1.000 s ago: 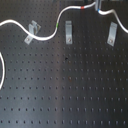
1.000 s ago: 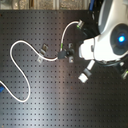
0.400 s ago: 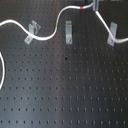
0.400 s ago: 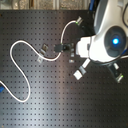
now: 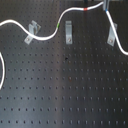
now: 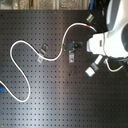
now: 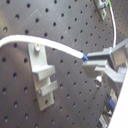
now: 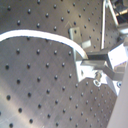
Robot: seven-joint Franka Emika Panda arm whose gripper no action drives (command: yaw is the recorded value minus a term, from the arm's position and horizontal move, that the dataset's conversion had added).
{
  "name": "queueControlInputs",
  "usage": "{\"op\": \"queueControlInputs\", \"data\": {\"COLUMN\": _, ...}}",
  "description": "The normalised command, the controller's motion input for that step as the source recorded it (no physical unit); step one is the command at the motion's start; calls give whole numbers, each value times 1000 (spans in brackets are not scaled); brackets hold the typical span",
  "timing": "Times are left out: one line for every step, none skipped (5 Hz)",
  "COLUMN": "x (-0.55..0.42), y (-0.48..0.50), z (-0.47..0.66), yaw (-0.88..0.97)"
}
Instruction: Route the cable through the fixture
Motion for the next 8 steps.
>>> {"op": "queueControlInputs", "data": {"x": -188, "y": -374, "z": 9, "yaw": -651}}
{"op": "queueControlInputs", "data": {"x": -23, "y": -197, "z": 65, "yaw": -789}}
{"op": "queueControlInputs", "data": {"x": 45, "y": 4, "z": 171, "yaw": -791}}
{"op": "queueControlInputs", "data": {"x": 75, "y": 101, "z": 321, "yaw": -726}}
{"op": "queueControlInputs", "data": {"x": 51, "y": 144, "z": 303, "yaw": -686}}
{"op": "queueControlInputs", "data": {"x": -21, "y": 156, "z": 196, "yaw": -643}}
{"op": "queueControlInputs", "data": {"x": -115, "y": 272, "z": 113, "yaw": -403}}
{"op": "queueControlInputs", "data": {"x": -161, "y": 289, "z": 188, "yaw": -371}}
